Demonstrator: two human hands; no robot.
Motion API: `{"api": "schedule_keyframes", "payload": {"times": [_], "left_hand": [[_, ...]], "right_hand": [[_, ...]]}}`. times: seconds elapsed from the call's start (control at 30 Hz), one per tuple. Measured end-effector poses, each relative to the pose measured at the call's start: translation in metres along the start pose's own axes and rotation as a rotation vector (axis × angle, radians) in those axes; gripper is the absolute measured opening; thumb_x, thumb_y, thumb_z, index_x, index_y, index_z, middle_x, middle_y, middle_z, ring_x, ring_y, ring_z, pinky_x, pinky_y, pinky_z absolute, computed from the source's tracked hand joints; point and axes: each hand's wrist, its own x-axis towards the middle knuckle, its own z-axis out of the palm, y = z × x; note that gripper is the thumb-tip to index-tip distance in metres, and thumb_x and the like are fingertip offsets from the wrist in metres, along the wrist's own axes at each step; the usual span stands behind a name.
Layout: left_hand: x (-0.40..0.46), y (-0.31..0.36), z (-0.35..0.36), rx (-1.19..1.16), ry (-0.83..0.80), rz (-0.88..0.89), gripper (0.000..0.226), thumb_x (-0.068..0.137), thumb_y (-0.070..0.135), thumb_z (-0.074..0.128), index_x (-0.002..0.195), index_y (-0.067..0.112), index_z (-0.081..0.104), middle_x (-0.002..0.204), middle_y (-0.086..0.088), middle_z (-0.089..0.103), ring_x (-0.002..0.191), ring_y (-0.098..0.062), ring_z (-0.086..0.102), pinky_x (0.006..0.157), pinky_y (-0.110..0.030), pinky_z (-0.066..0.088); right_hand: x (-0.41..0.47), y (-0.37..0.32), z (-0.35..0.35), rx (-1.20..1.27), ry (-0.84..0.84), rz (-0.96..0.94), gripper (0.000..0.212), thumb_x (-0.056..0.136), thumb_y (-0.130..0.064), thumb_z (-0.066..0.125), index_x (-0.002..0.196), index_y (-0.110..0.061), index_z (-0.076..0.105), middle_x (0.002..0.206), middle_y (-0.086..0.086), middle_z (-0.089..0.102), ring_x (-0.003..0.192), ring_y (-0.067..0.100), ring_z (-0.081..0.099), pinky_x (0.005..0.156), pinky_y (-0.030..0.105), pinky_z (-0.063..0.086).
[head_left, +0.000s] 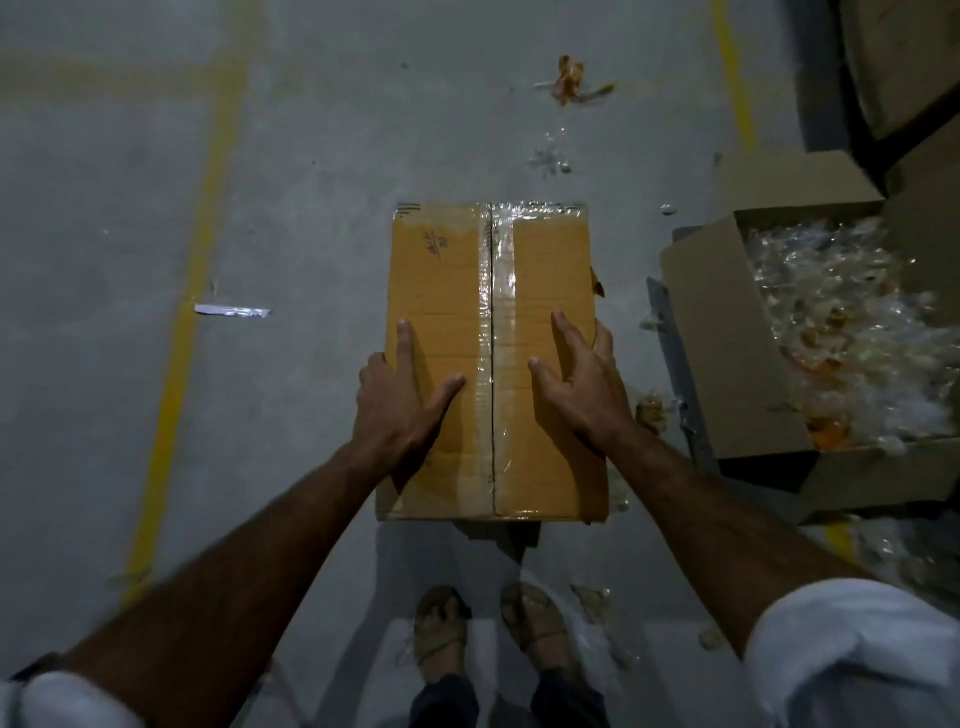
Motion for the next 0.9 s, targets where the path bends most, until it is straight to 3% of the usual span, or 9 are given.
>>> {"api": "schedule_keyframes", "payload": {"times": [0.1, 0.23, 0.33, 0.5, 0.73, 0.9], "left_hand": [[0.001, 0.007, -0.005, 0.072, -0.049, -0.016, 0.112, 0.088, 0.081, 0.049, 0.162, 0.030, -0.017, 0.156, -0.024, 0.029, 0.142, -0.041, 0.034, 0.113, -0.056, 0.037], [-0.018, 0.024, -0.032, 0.209, -0.018, 0.042, 0.103, 0.094, 0.072, 0.050, 0.166, 0.018, -0.002, 0.168, -0.024, 0.008, 0.153, -0.042, 0.018, 0.121, -0.057, 0.025], [-0.053, 0.041, -0.064, 0.218, 0.099, 0.098, 0.094, 0.099, 0.068, 0.043, 0.166, 0.016, 0.003, 0.170, -0.022, 0.001, 0.155, -0.041, 0.012, 0.123, -0.054, 0.020], [-0.149, 0.054, -0.138, 0.218, 0.361, 0.128, 0.080, 0.103, 0.058, 0.042, 0.165, 0.013, 0.017, 0.170, -0.023, 0.010, 0.154, -0.040, 0.020, 0.122, -0.053, 0.024], [-0.307, 0.031, -0.227, 0.307, 0.618, -0.051, 0.079, 0.104, 0.059, 0.039, 0.164, 0.011, 0.019, 0.169, -0.022, 0.015, 0.151, -0.042, 0.024, 0.122, -0.053, 0.024], [-0.415, -0.002, -0.270, 0.321, 0.810, -0.253, 0.082, 0.104, 0.058, 0.042, 0.162, 0.005, 0.021, 0.168, -0.023, 0.015, 0.154, -0.043, 0.021, 0.125, -0.056, 0.020]], "right_hand": [[-0.004, -0.005, 0.001, -0.050, -0.006, 0.014, 0.078, 0.100, -0.052, 0.059, 0.165, -0.037, 0.018, 0.169, 0.010, 0.004, 0.152, 0.036, 0.023, 0.120, 0.054, 0.034], [-0.034, -0.034, -0.006, -0.188, 0.089, -0.013, 0.072, 0.103, -0.047, 0.056, 0.165, -0.030, 0.022, 0.172, 0.016, -0.002, 0.157, 0.036, 0.010, 0.126, 0.056, 0.021], [-0.064, -0.067, -0.023, -0.211, 0.102, -0.179, 0.065, 0.105, -0.039, 0.053, 0.163, -0.022, 0.029, 0.172, 0.016, 0.009, 0.157, 0.032, 0.015, 0.127, 0.054, 0.021], [-0.123, -0.143, -0.060, -0.234, 0.072, -0.571, 0.060, 0.105, -0.034, 0.047, 0.160, -0.013, 0.035, 0.169, 0.014, 0.025, 0.156, 0.028, 0.024, 0.128, 0.050, 0.020], [-0.208, -0.254, -0.077, -0.164, -0.016, -0.938, 0.062, 0.105, -0.032, 0.051, 0.160, -0.009, 0.033, 0.170, 0.013, 0.025, 0.158, 0.025, 0.022, 0.129, 0.046, 0.016], [-0.282, -0.322, -0.062, -0.083, -0.112, -1.200, 0.064, 0.104, -0.028, 0.056, 0.159, -0.004, 0.034, 0.168, 0.015, 0.029, 0.157, 0.027, 0.025, 0.124, 0.051, 0.026]]}}
